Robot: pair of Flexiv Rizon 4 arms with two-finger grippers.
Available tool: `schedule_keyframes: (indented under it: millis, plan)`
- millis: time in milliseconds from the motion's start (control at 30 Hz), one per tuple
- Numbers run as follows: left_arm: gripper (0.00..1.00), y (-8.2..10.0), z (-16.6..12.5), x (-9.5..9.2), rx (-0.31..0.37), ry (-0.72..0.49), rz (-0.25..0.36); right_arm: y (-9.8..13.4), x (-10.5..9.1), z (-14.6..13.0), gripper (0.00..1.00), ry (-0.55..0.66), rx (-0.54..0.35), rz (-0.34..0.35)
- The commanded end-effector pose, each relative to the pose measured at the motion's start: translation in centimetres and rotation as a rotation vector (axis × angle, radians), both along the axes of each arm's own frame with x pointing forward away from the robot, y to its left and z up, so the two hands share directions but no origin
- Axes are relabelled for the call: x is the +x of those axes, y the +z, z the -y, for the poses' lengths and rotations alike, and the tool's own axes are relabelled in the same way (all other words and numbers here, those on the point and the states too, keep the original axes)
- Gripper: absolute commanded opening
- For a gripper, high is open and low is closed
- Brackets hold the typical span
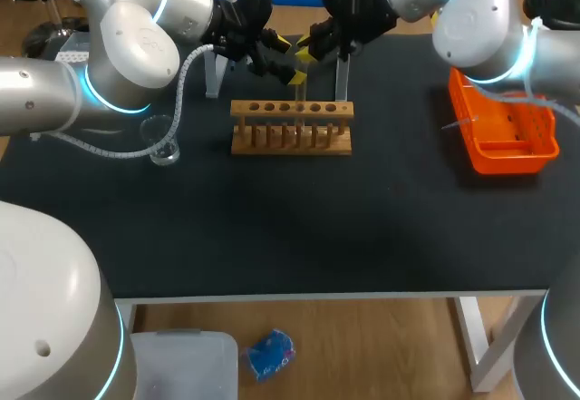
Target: Invert the test tube, pick up the pipette, mount the tip to pipette, aspirate from beaker and dispense into the tube, eject the tip, return the pipette, and cap with the stopper.
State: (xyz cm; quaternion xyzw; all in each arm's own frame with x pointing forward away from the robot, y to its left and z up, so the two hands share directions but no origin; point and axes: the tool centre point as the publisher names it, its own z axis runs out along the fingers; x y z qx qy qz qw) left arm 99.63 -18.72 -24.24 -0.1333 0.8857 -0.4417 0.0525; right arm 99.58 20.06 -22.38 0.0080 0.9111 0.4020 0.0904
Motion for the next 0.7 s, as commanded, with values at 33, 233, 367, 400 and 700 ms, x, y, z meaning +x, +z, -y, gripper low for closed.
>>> schedule_keyframes:
  millis: [33,233,367,400,700]
  plan:
    - [1.00,0.0,0.0,0.0,0.000,0.001,0.000,0.0,0.1,0.0,0.00,0.005,-0.001,0.001]
    - [1.00,0.0,0.0,0.0,0.000,0.001,0.000,0.4,0.2,-0.2,0.00,0.009,0.001,0.010]
    - [1.00,0.0,0.0,0.0,0.000,0.001,0.000,0.4,0.2,-0.4,0.00,0.012,0.001,0.012]
    - [1.00,0.0,0.0,0.0,0.000,0.001,0.000,0.3,0.2,-0.4,0.00,0.013,0.001,0.011]
    - [1.00,0.0,0.0,0.0,0.000,0.001,0.000,-0.6,0.2,-0.6,0.00,0.014,0.001,-0.009]
